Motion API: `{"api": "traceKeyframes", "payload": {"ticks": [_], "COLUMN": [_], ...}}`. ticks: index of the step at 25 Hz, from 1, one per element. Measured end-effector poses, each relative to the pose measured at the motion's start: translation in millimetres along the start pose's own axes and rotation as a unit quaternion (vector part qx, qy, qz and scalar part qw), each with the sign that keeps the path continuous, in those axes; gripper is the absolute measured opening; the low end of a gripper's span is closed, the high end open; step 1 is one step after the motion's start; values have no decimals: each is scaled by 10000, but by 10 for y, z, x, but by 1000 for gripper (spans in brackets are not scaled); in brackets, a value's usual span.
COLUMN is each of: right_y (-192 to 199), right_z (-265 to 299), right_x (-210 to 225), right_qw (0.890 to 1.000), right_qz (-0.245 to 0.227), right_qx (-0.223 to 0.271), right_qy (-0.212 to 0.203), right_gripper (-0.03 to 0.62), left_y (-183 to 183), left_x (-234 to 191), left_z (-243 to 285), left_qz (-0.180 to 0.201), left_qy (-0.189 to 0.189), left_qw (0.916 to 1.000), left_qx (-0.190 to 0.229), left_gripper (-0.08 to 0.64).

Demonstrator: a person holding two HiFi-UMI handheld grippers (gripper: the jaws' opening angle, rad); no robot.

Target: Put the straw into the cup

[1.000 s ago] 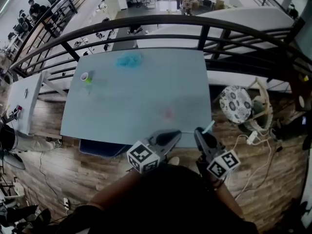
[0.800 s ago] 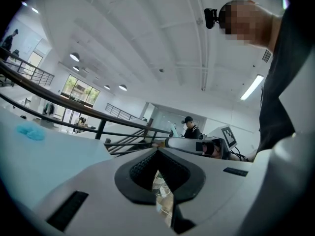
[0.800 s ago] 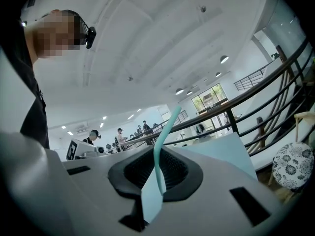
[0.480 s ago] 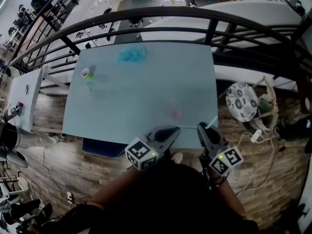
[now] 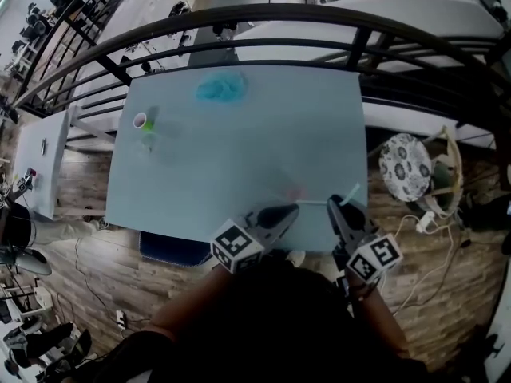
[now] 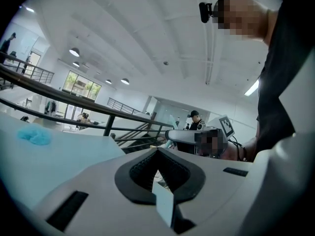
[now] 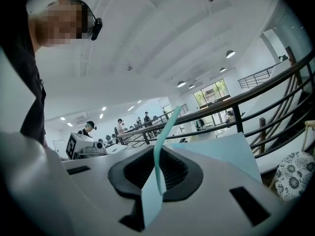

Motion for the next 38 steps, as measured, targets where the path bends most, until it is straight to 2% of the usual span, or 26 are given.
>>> {"api": "traceKeyframes", "payload": {"ticks": [5,19,29,38], "right_y": [103,570,926,1204], "right_z": [284,633,857,957], "right_x": [213,566,589,649], "right_qw": [9997,9960,9919,9877], "right_qz": [117,305,361,269], "right_qx": [-179,-745,-1158,-1479], "right_qy": [78,378,369,434], "right_gripper": [37,37,37,37], "left_y": [36,397,559,658], "left_x": [-327,-931,-1099,-1086], "left_z": [91,103,155,187], "left_qz": [-63,-336,-461,-594], "left_qy": [92,-120,-42,52], "left_qw": [9999,9982,9967,9953], "left_qx": [-67,-490,-670,-768], "left_gripper": [11,11,11,11]}}
Point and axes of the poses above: the fingertips, and each gripper's own axes: z forward along the fingers, x to its right, y out of its underside, the point moved 4 cm from there along -z, backward along the fingers, and after that the axes turned 3 degrees about -z, right-handed, at the moved point
